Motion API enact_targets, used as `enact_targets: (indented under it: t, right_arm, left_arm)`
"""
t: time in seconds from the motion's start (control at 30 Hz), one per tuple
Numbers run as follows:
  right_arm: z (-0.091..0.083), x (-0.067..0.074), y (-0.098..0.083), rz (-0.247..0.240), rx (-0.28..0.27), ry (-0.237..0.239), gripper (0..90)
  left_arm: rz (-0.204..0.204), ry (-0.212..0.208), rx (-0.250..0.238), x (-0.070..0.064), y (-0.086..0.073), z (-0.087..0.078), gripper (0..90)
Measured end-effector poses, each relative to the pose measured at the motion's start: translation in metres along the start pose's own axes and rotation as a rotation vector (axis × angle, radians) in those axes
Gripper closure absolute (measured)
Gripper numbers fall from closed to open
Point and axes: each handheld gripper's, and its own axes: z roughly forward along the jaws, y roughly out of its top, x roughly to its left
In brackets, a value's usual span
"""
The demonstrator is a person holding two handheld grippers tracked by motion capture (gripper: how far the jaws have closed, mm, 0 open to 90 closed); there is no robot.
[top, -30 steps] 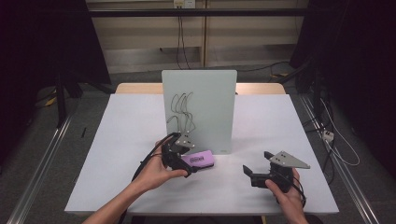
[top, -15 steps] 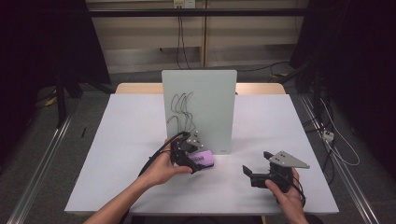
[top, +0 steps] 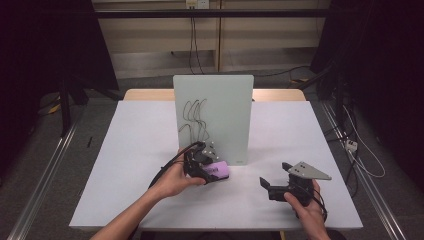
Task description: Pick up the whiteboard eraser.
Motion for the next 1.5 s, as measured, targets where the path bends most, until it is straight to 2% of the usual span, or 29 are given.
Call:
enact_targets:
  t: [0.03,0.07,0.13,0.4,0.43,0.5,0.63,0.67,0.77,0.83,0.87,0.93,1.0,1.07,1.17,1.23,1.27,1.33,1.37,1.43,1.47,1.5]
  right_arm:
    - [0.000,0.000,0.000,-0.001,0.001,0.000,3.8]
    - [0.000,0.000,0.000,-0.002,0.001,0.000,3.8]
    - [0.000,0.000,0.000,-0.002,0.002,-0.001,3.9]
    - [0.000,-0.002,0.000,0.003,0.002,-0.011,4.0]
    - [0.000,-0.001,0.000,0.002,0.003,-0.010,4.0]
    - [0.000,-0.001,0.000,0.000,0.005,-0.008,4.0]
    - [0.000,-0.002,0.000,0.000,0.005,-0.009,4.0]
    - [0.000,-0.002,0.000,-0.001,0.006,-0.008,4.0]
    - [0.000,-0.002,0.000,-0.002,0.007,-0.008,4.0]
    - [0.000,-0.002,0.000,0.000,0.008,-0.007,4.0]
    - [0.000,-0.002,0.000,0.000,0.007,-0.007,4.0]
    - [0.000,-0.002,0.000,0.001,0.007,-0.006,4.0]
    - [0.000,-0.001,0.000,0.004,0.007,-0.005,3.9]
    - [0.001,-0.002,0.000,0.000,0.010,-0.006,4.0]
    - [0.001,-0.002,0.000,0.002,0.010,-0.004,4.0]
    - [0.001,-0.001,0.000,0.004,0.009,-0.003,4.0]
    - [0.001,-0.001,0.000,0.005,0.009,-0.002,4.0]
    - [0.002,-0.002,0.001,0.011,0.007,-0.003,3.8]
    - [0.002,-0.002,0.001,0.012,0.006,-0.002,3.8]
    - [0.003,-0.002,0.001,0.016,0.005,-0.002,3.8]
    - [0.004,-0.002,0.002,0.017,0.007,-0.002,3.8]
    - [0.004,-0.002,0.002,0.017,0.007,-0.002,3.8]
  left_arm:
    - [-0.008,-0.019,-0.004,0.001,0.000,-0.001,39.7]
    - [-0.001,-0.009,0.001,0.000,0.000,-0.001,39.6]
    - [-0.004,-0.018,0.002,0.001,0.000,-0.001,39.6]
    - [0.002,-0.011,0.030,0.001,-0.001,0.005,38.9]
    - [0.005,-0.016,0.056,0.002,0.000,0.005,38.8]
    - [0.004,-0.014,0.037,0.002,0.000,0.006,39.2]
    - [0.017,-0.011,0.047,0.001,0.001,0.005,39.7]
    - [0.009,-0.009,0.029,0.000,0.000,0.005,39.8]
    - [0.012,-0.014,0.028,0.000,0.001,0.003,39.9]
    - [-0.005,-0.009,0.005,-0.002,0.000,-0.001,40.0]
    - [0.004,-0.011,0.005,-0.001,0.000,-0.004,40.0]
    - [-0.016,-0.001,-0.026,-0.001,-0.002,-0.008,40.0]
    - [-0.019,0.004,-0.038,-0.001,-0.004,-0.010,40.0]
    - [-0.028,0.008,-0.072,0.001,-0.008,-0.015,40.1]
    - [-0.029,0.015,-0.073,0.001,-0.009,-0.018,40.1]
    - [-0.031,-0.021,-0.077,0.003,-0.012,-0.022,40.1]
    - [-0.037,0.005,-0.090,0.002,-0.012,-0.022,40.1]
    - [-0.038,0.004,-0.094,0.002,-0.013,-0.025,40.1]
    - [-0.044,-0.003,-0.113,0.002,-0.014,-0.028,40.1]
    - [-0.055,0.002,-0.121,0.002,-0.015,-0.030,40.1]
    - [-0.059,-0.007,-0.145,0.003,-0.017,-0.034,40.1]
    - [-0.059,-0.007,-0.145,0.003,-0.017,-0.034,40.1]
